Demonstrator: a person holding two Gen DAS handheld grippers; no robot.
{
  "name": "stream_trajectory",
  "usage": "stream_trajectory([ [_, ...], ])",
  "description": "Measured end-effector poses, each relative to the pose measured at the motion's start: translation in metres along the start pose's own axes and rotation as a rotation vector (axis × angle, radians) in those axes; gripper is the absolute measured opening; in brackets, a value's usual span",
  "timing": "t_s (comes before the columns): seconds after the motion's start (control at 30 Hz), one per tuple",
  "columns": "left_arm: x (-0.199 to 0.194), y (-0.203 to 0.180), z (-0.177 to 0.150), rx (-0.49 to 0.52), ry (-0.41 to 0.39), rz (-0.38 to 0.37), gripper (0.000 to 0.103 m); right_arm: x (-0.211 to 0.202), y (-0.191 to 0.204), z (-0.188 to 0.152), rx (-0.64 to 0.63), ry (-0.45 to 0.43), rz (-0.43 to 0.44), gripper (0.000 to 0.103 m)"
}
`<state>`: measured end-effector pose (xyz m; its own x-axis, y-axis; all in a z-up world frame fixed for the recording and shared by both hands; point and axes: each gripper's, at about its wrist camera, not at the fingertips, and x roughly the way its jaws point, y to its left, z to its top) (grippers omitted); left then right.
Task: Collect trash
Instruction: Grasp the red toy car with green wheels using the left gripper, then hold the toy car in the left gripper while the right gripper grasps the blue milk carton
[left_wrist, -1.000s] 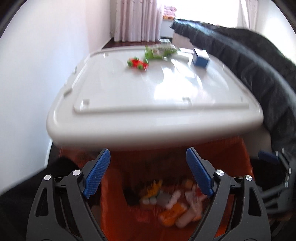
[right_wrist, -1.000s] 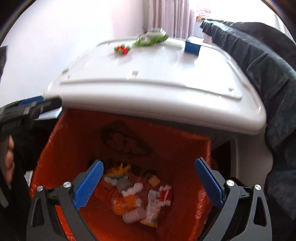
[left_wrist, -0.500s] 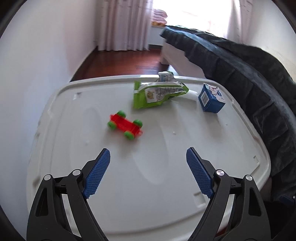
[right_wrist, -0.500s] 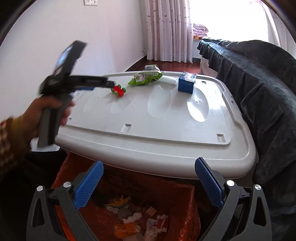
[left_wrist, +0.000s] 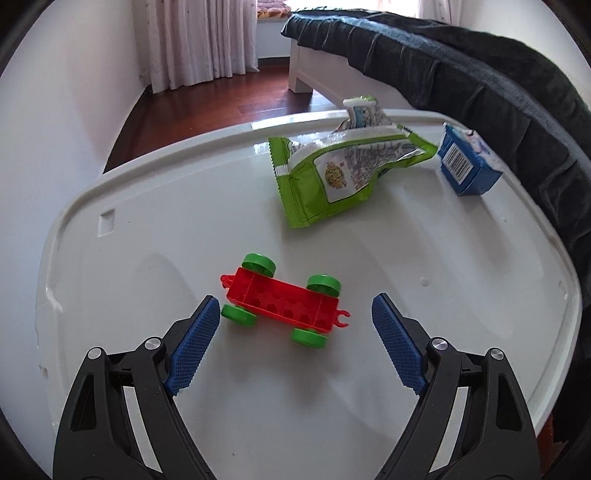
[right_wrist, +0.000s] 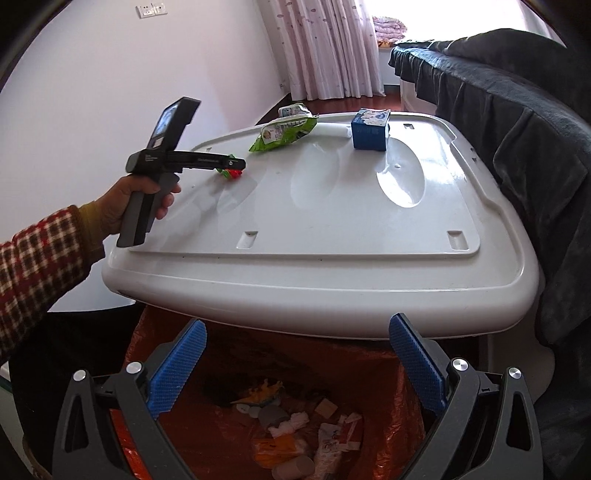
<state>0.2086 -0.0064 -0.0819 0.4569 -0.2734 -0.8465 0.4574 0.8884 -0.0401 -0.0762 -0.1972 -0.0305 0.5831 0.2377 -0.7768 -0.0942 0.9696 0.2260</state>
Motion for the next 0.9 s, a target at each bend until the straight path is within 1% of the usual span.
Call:
stream_trajectory([
  [0.13,0.01,0.003,0.002,0.02,0.023,0.017,0.082,0.003,-0.001,-0.001,0.004,0.008,-0.005,0.098],
  [0.3,0.009,0.006,0.001,0.002,-0.009,0.012,0.082,0.003,-0.001,-0.001,0.011,0.015,0.0,0.098],
  [0.33,0.007,0.007,-0.001,-0.003,-0.02,0.013,0.08,0.003,-0.001,-0.001,0.01,0.015,0.0,0.098],
  [0.4,0.006,0.007,-0.003,-0.004,-0.033,0.025,0.071,0.002,-0.001,-0.001,0.01,0.011,0.002,0.098],
  [0.43,0.005,0.007,-0.004,-0.003,-0.037,0.024,0.07,0.002,-0.001,-0.001,0.012,0.009,0.003,0.098],
  [0.67,-0.002,0.007,-0.011,-0.043,-0.043,0.029,0.069,-0.001,-0.006,0.003,0.033,-0.003,0.01,0.098],
  [0.8,-0.018,0.002,-0.016,-0.055,-0.065,0.034,0.069,-0.002,-0.01,0.006,0.038,-0.009,0.001,0.098],
  [0.9,-0.041,-0.006,-0.02,-0.055,-0.094,0.037,0.069,-0.005,-0.011,0.023,0.027,-0.03,-0.012,0.098],
])
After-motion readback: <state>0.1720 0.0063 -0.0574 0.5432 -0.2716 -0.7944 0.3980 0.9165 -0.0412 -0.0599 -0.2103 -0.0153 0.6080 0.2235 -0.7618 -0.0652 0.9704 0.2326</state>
